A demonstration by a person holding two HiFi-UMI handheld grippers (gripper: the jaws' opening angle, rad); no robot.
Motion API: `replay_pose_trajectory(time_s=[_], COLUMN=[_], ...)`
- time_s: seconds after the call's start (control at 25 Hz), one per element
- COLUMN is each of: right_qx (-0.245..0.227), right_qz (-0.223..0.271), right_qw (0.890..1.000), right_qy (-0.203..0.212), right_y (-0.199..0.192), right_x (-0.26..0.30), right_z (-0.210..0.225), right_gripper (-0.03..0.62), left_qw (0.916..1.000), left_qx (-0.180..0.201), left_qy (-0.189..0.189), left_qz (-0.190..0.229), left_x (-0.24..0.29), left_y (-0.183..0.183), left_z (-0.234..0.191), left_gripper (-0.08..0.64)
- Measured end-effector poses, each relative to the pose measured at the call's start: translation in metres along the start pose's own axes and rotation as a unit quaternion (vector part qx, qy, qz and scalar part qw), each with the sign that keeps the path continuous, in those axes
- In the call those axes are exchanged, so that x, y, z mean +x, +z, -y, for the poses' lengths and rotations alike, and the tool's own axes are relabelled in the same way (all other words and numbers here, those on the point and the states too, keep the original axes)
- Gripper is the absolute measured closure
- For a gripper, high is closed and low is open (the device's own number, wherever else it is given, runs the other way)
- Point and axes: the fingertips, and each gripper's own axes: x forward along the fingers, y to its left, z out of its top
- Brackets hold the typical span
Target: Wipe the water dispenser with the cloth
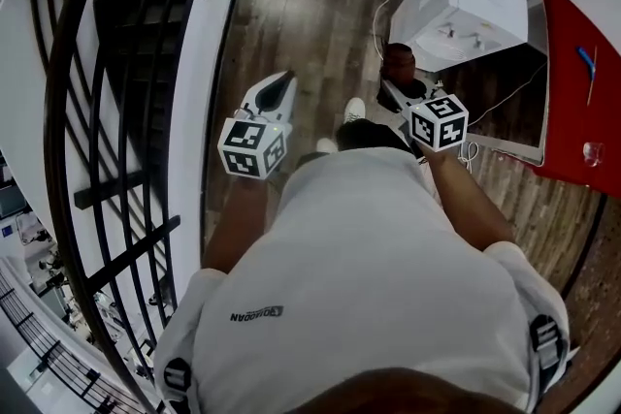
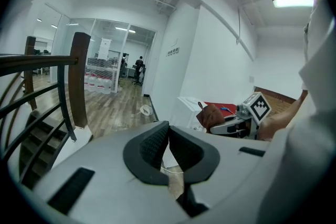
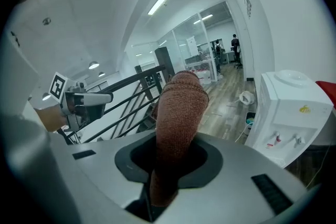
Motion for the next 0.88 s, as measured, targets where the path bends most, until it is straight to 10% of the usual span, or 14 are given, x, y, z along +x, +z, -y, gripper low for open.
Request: replay_pose_trajectory(time_s=[0.48, 0.88], right_qx=[0.038, 0.092], right_qz=[-0.011, -0.014], right_qw=[0.999, 0.990], right_qy=[-0.003, -0.104], right_y=[0.018, 0.073], right_x=[0.111, 0.154], right_z=[0.023, 0.138], right_gripper=[0.520, 0.520], left_qw=[0.9965, 0.9855], left_qx=[0.071, 0.115], left_qy=[-0.018, -0.106], left_qz=[-0.042, -0.066], left_x=[0.041, 0.188], left_y=[0.013, 0.120], left_z=[-0.073, -0.108], left_gripper=[0.558, 0.560])
